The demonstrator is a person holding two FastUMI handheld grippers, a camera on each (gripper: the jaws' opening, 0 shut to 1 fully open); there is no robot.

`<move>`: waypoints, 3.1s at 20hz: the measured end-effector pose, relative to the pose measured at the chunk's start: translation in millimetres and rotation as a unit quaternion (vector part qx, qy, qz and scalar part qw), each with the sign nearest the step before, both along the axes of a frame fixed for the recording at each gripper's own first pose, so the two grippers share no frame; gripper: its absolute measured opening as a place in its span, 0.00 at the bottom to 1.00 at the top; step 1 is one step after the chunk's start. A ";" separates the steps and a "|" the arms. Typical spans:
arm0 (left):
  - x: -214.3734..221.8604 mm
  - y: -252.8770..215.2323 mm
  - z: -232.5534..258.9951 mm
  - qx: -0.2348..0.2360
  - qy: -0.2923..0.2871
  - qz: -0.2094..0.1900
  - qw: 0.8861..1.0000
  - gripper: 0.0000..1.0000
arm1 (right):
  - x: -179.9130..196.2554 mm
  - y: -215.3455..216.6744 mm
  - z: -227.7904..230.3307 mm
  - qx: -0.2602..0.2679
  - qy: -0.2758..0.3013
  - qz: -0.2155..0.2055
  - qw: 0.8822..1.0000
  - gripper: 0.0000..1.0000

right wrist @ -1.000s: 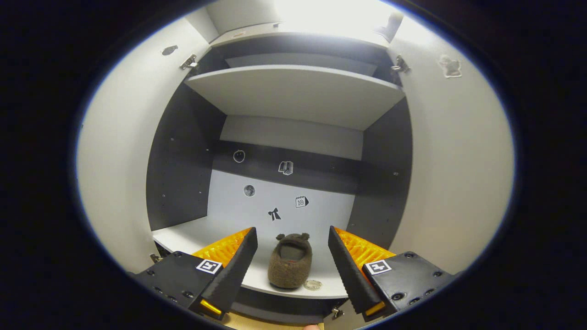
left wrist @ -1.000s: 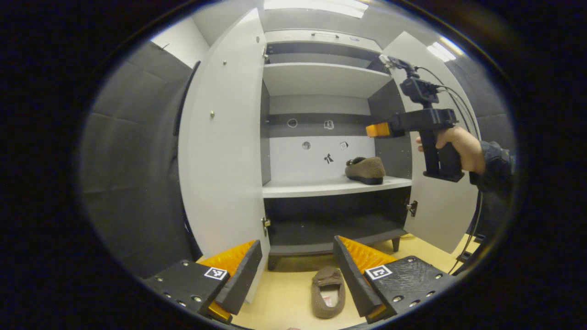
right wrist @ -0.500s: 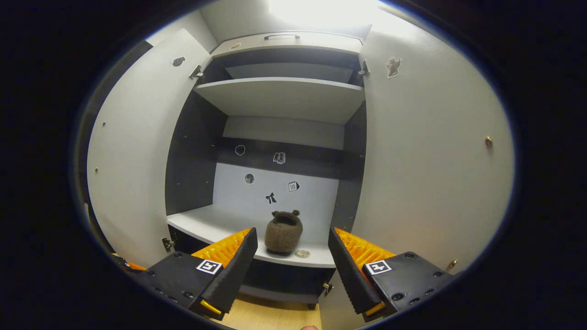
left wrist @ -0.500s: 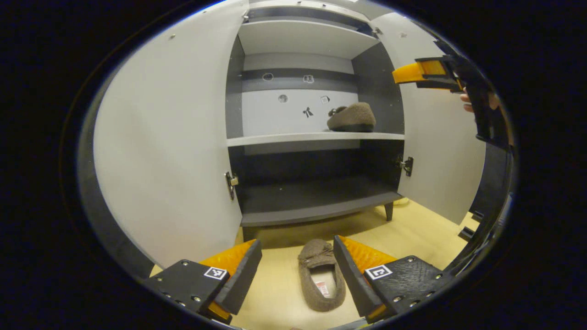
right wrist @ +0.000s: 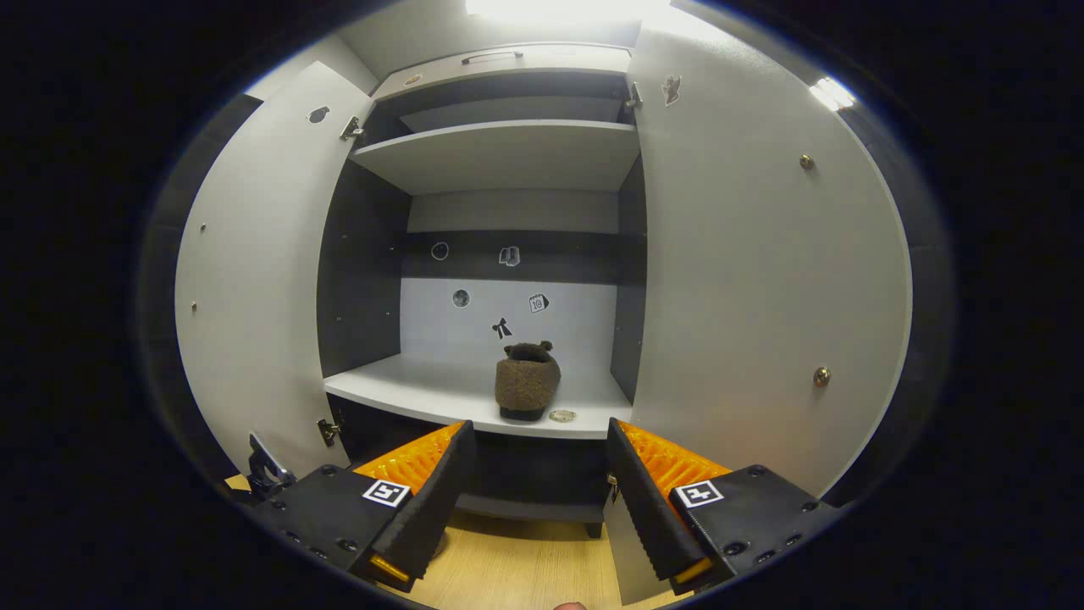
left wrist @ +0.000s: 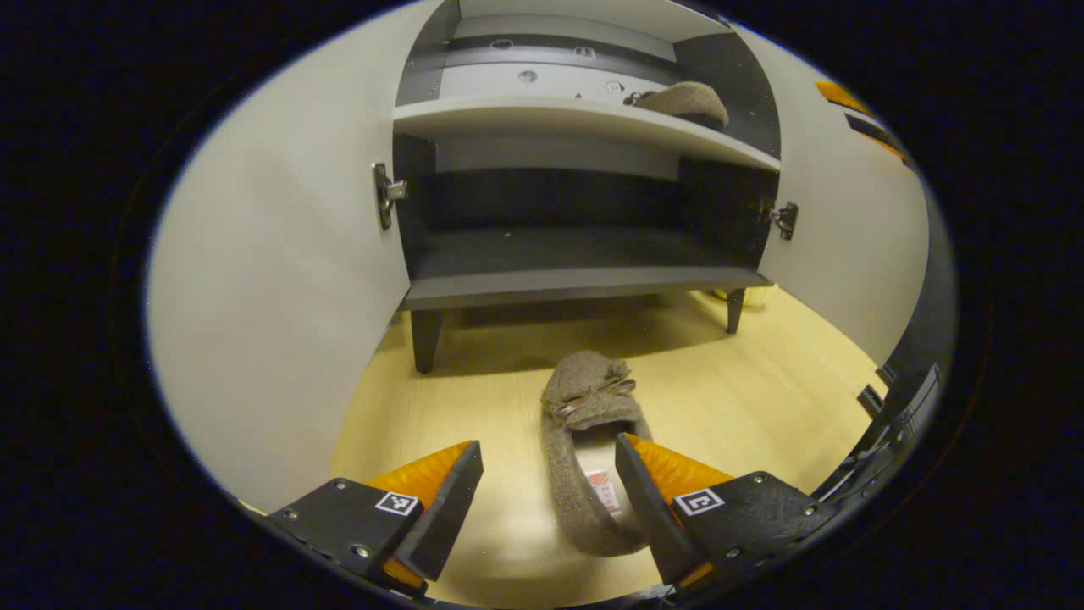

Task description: Grab one shoe with the right hand and put it into the shoe cabinet, grab the other shoe with the left hand and put it into the shoe cabinet; then close the right door with the right hand and the left door with the left hand.

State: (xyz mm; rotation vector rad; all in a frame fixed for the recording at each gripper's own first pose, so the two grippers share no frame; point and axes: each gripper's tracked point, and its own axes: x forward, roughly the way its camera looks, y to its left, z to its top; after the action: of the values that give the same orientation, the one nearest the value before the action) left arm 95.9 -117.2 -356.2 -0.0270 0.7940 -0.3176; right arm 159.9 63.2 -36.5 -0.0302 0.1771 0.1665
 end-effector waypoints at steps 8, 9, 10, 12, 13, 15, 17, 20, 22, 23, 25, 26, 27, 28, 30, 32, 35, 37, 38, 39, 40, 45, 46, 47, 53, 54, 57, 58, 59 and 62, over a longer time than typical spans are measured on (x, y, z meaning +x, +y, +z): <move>9.5 -10.4 -45.0 0.041 0.043 -0.017 0.998 0.84 | -6.9 -2.2 -7.1 -0.022 0.014 -0.007 1.000 0.97; 8.9 -16.2 -49.0 0.033 0.047 -0.025 0.998 0.74 | -6.9 -2.6 -7.3 -0.024 0.015 -0.009 1.000 0.98; 6.1 -21.4 -46.8 0.024 0.054 -0.028 0.998 0.55 | -6.7 -3.3 -8.6 -0.028 0.016 -0.010 0.999 0.98; 3.0 -29.8 -48.7 0.018 0.060 -0.032 0.998 0.44 | -7.3 -4.2 -9.5 -0.033 0.020 -0.011 0.999 0.98; 4.0 -28.9 -50.6 0.026 0.058 -0.035 0.997 0.25 | -8.0 -4.5 -9.3 -0.033 0.020 -0.011 0.999 0.98; 3.7 -28.6 -49.5 0.035 0.054 -0.042 0.997 0.19 | -10.1 -3.0 -9.1 -0.032 0.020 -0.010 0.999 0.98; 8.2 -26.9 -46.7 0.031 0.047 -0.028 0.998 0.02 | -12.4 -1.5 -9.5 -0.032 0.021 -0.005 0.999 0.98; 12.1 -24.1 -38.3 0.014 0.039 -0.004 0.999 0.02 | -16.3 -0.7 -9.1 -0.040 0.019 0.002 0.999 0.98; 17.0 -22.5 -26.8 0.005 0.029 -0.001 1.000 0.02 | -18.0 -1.1 -8.5 -0.044 0.018 0.005 0.999 0.98; 17.5 -23.9 -21.7 0.008 0.025 0.000 1.000 0.02 | -18.5 -1.4 -7.2 -0.042 0.017 0.006 0.999 0.98; 19.5 -22.1 -11.3 0.016 0.015 0.002 1.000 0.01 | -20.4 -2.0 -5.9 -0.037 0.017 0.009 0.999 0.98; 21.2 -22.2 -3.4 0.013 0.009 0.005 1.000 0.01 | -21.0 -2.6 -5.0 -0.036 0.016 0.010 0.999 0.98; 25.1 -21.6 3.9 0.007 0.004 0.008 1.000 0.02 | -22.0 -2.7 -3.5 -0.036 0.014 0.011 0.999 0.98; 29.0 -21.1 11.9 0.003 -0.003 0.011 1.000 0.02 | -23.2 -3.0 -2.4 -0.036 0.012 0.013 0.999 0.98; 33.2 -21.1 33.3 -0.001 -0.021 0.015 1.000 0.01 | -26.3 -3.6 1.2 -0.036 0.006 0.016 0.999 0.98; 38.1 -21.2 58.4 -0.009 -0.039 0.020 0.999 0.02 | -29.4 -5.2 5.0 -0.034 0.001 0.017 0.999 0.98; 44.7 -19.4 90.4 -0.017 -0.062 0.029 0.998 0.01 | -34.5 -10.4 6.7 -0.034 -0.003 0.016 0.999 0.98; 53.1 -17.5 116.9 -0.025 -0.085 0.037 0.995 0.01 | -37.6 -15.8 4.7 -0.033 -0.002 0.013 0.999 0.98; 58.5 -16.3 128.3 -0.031 -0.096 0.041 0.994 0.01 | -38.7 -18.7 2.8 -0.031 0.000 0.011 0.999 0.98; 64.1 -15.8 140.9 -0.037 -0.108 0.046 0.992 0.01 | -39.4 -21.2 1.5 -0.029 0.003 0.009 1.000 0.98; 70.2 -17.0 156.5 -0.044 -0.120 0.050 0.991 0.01 | -40.4 -23.6 -0.4 -0.027 0.005 0.006 1.000 0.98; 100.1 -20.4 218.9 -0.075 -0.174 0.070 0.979 0.01 | -43.6 -29.5 -1.5 -0.025 0.007 0.001 1.000 0.98; 105.8 -19.3 227.4 -0.076 -0.183 0.073 0.977 0.01 | -43.8 -30.6 -1.2 -0.025 0.006 0.000 1.000 0.98; 111.9 -17.9 235.5 -0.078 -0.191 0.077 0.975 0.01 | -44.1 -31.3 -0.6 -0.024 0.005 -0.001 1.000 0.98; 172.5 -12.0 269.4 -0.086 -0.225 0.097 0.966 0.01 | -46.2 -37.3 -1.2 -0.021 0.006 -0.010 1.000 0.98; 183.2 -10.6 274.4 -0.090 -0.230 0.102 0.964 0.01 | -46.4 -37.8 -2.9 -0.023 0.008 -0.012 1.000 0.98; 216.4 -8.8 287.8 -0.101 -0.247 0.113 0.957 0.01 | -49.5 -35.6 -6.4 -0.016 0.014 -0.014 1.000 0.98; 228.6 -8.0 292.6 -0.102 -0.252 0.116 0.955 0.01 | -49.3 -34.0 -7.4 -0.013 0.016 -0.015 1.000 0.98; 240.4 -7.8 296.1 -0.105 -0.256 0.118 0.954 0.01 | -49.3 -32.7 -8.4 -0.013 0.018 -0.016 1.000 0.97; 273.7 -10.0 302.3 -0.118 -0.260 0.125 0.950 0.01 | -48.3 -30.4 -11.0 -0.016 0.021 -0.021 0.999 0.98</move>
State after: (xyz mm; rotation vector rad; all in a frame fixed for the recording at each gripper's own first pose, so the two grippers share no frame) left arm 369.6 -127.2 -53.9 -0.2565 0.2202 -0.1645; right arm 111.6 32.8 -47.5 -0.0544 0.2229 0.1220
